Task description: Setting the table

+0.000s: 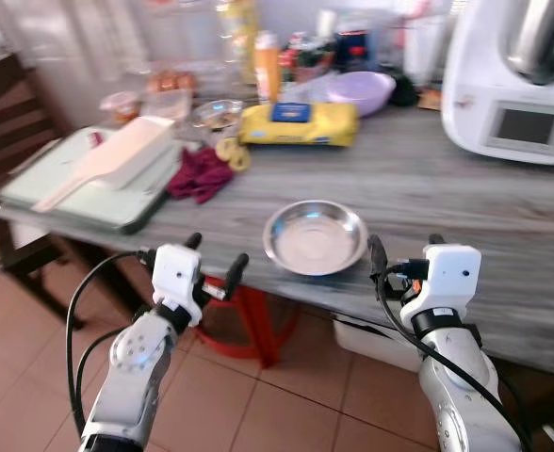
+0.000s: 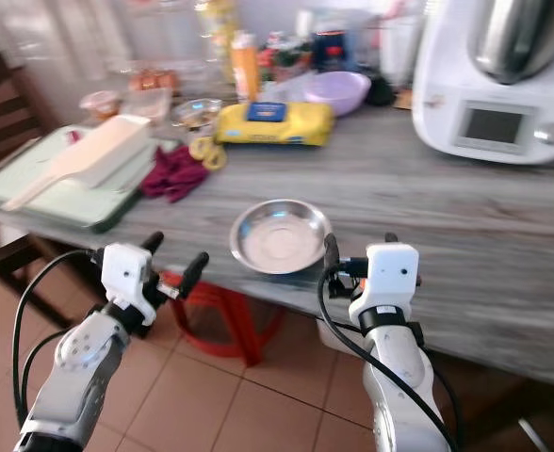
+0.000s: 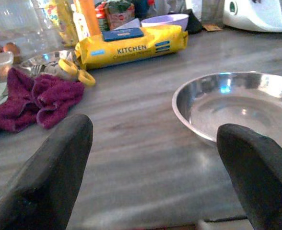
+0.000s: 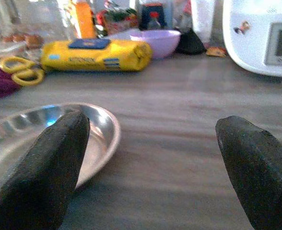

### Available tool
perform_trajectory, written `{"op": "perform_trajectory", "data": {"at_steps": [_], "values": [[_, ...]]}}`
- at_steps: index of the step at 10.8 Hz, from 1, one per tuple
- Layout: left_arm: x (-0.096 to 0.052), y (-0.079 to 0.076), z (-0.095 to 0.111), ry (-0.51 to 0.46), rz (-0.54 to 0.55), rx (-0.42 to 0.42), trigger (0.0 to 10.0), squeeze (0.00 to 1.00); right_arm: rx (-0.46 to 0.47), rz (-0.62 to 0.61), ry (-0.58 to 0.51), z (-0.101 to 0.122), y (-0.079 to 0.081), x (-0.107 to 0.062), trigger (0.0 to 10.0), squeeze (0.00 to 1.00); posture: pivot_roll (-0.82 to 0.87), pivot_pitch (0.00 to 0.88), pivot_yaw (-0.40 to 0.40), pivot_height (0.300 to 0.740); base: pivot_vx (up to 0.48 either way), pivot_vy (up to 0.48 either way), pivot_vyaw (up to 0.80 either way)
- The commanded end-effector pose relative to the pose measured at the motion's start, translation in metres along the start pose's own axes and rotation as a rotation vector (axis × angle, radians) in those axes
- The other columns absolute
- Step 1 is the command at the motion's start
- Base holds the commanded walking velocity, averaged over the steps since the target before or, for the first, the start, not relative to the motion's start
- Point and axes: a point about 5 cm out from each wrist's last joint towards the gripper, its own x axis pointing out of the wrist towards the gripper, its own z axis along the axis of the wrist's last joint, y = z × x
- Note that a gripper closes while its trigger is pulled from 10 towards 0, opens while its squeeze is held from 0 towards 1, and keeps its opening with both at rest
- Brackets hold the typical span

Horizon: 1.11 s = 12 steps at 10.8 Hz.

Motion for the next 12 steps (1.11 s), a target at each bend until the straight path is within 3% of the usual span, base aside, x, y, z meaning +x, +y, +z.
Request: {"op": "perform_trajectory", "data": {"at_steps": [1,7,12], "values": [[0.000,0.005,-0.003,0.030,0.043,0.018,10.0,0.00,0.008,0.004,-0.001,0.002,0.002,-0.001,10.0,0.00,-0.14,0.044,0.124,0.740,0.000,0.000,-0.78],[0.004,0.003,-0.003,0.038,0.134,0.081,10.0,0.00,0.053,-0.030,0.021,-0.002,-0.002,0.002,10.0,0.00,-0.12,0.046,0.114,0.740,0.000,0.000,-0.74],[0.003,-0.003,-0.009,0.066,0.164,0.052,10.0,0.00,0.075,-0.057,0.061,-0.011,-0.003,-0.005,10.0,0.00,-0.11,0.017,0.094,0.740,0.000,0.000,0.00]]}}
